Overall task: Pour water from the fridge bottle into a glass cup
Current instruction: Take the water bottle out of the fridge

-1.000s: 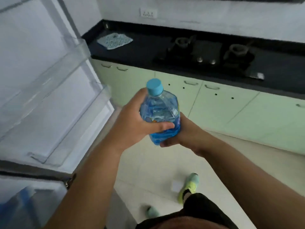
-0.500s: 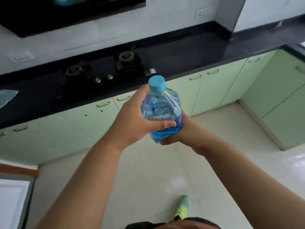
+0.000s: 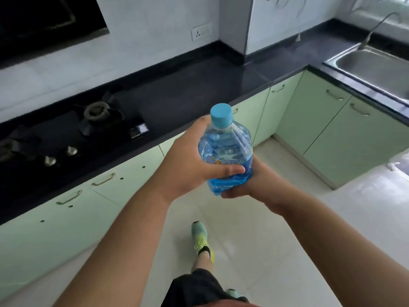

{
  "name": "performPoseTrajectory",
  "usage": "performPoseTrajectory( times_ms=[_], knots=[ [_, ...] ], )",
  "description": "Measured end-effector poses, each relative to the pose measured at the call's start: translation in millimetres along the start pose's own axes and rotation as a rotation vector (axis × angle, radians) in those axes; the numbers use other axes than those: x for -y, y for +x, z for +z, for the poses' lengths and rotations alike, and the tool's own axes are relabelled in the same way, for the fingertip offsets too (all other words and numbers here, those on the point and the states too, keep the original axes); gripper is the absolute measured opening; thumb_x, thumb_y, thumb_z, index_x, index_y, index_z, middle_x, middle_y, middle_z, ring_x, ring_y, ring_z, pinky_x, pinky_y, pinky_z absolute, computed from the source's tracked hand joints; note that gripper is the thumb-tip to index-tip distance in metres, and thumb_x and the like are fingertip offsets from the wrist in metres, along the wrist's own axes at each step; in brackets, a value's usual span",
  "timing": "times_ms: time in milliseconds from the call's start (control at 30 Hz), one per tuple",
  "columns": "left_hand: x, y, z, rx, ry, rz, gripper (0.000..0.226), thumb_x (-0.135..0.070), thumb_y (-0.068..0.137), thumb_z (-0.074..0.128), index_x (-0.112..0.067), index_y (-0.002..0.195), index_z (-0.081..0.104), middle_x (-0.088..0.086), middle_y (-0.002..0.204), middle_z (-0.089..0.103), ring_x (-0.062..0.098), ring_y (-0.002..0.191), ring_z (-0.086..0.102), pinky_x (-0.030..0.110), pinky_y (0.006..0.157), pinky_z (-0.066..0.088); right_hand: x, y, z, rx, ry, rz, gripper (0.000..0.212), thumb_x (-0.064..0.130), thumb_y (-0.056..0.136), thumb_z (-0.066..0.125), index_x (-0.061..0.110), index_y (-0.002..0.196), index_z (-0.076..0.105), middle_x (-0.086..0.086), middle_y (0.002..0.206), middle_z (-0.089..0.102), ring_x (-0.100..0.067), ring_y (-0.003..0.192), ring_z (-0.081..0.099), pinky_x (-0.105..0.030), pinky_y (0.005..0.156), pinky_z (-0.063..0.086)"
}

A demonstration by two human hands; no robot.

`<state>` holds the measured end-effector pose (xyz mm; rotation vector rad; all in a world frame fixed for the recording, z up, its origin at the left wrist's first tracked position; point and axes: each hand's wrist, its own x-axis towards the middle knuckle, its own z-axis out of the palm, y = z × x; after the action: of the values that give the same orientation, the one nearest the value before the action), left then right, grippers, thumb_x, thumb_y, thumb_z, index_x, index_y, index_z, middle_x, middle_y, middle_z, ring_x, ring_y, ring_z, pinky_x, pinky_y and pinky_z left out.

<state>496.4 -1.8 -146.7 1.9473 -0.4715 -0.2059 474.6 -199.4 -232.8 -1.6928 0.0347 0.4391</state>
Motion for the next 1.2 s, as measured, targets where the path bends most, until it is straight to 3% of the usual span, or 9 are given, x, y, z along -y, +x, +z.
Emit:
performPoseTrajectory(
  times_ms=[133, 400, 567, 667, 767, 967, 1200],
  knots=[
    [18, 80, -1, 0.059, -0.032, 0.038, 0.074, -0.034, 0.066, 0.098, -0.050, 0.122, 0.052, -0.025, 0.117, 0.068, -0.001, 0.113, 0.067, 0.029, 0.095, 0.060, 13, 50, -41, -0.061, 0.002, 0.008, 0.099, -0.008, 0.065, 0.090, 0.030, 0.145, 0.046, 0.003, 0.127, 0.072, -0.015, 0.114, 0.072, -0.041, 0.094, 0.062],
    [25, 253, -3, 0.240, -0.063, 0.127, 0.075, -0.034, 0.066, 0.097, -0.045, 0.125, 0.053, -0.022, 0.118, 0.069, 0.002, 0.114, 0.067, 0.034, 0.097, 0.060, 43, 147, -130, -0.287, 0.057, 0.070, 0.096, -0.010, 0.063, 0.090, 0.031, 0.140, 0.051, 0.005, 0.123, 0.075, -0.014, 0.111, 0.073, -0.044, 0.095, 0.061],
    [30, 337, 6, 0.293, -0.057, 0.140, 0.078, -0.034, 0.069, 0.096, -0.035, 0.133, 0.053, -0.017, 0.121, 0.069, 0.006, 0.117, 0.068, 0.037, 0.099, 0.059, 50, 198, -182, -0.305, 0.094, 0.098, 0.097, -0.009, 0.061, 0.090, 0.032, 0.140, 0.051, 0.004, 0.123, 0.075, -0.015, 0.112, 0.073, -0.043, 0.094, 0.061],
    [37, 386, 14, 0.259, -0.043, 0.129, 0.076, -0.031, 0.069, 0.097, -0.034, 0.131, 0.053, -0.019, 0.119, 0.069, 0.002, 0.115, 0.067, 0.027, 0.095, 0.058, 52, 241, -222, -0.293, 0.088, 0.109, 0.097, -0.012, 0.061, 0.090, 0.029, 0.140, 0.051, 0.003, 0.122, 0.075, -0.015, 0.109, 0.074, -0.040, 0.091, 0.063],
    [42, 431, 21, 0.192, -0.013, 0.089, 0.077, -0.034, 0.069, 0.096, -0.036, 0.132, 0.052, -0.022, 0.117, 0.069, -0.002, 0.114, 0.066, 0.018, 0.091, 0.057, 55, 289, -261, -0.217, 0.065, 0.117, 0.096, -0.012, 0.062, 0.090, 0.027, 0.140, 0.051, 0.003, 0.122, 0.075, -0.015, 0.110, 0.074, -0.039, 0.091, 0.063],
    [49, 499, 20, -0.021, 0.046, -0.041, 0.085, -0.043, 0.067, 0.095, -0.039, 0.139, 0.049, -0.024, 0.124, 0.066, -0.007, 0.115, 0.063, 0.019, 0.095, 0.055, 77, 387, -326, -0.015, -0.096, 0.132, 0.099, 0.000, 0.055, 0.096, 0.037, 0.136, 0.052, 0.008, 0.119, 0.076, -0.014, 0.109, 0.074, -0.046, 0.099, 0.059],
    [72, 530, -21, -0.291, 0.077, -0.198, 0.084, -0.046, 0.064, 0.095, -0.043, 0.134, 0.049, -0.027, 0.122, 0.065, -0.010, 0.112, 0.062, 0.019, 0.094, 0.056, 110, 494, -320, 0.283, -0.165, 0.084, 0.107, 0.010, 0.047, 0.099, 0.033, 0.138, 0.049, 0.004, 0.123, 0.074, -0.017, 0.112, 0.073, -0.044, 0.093, 0.062]
  ],
)
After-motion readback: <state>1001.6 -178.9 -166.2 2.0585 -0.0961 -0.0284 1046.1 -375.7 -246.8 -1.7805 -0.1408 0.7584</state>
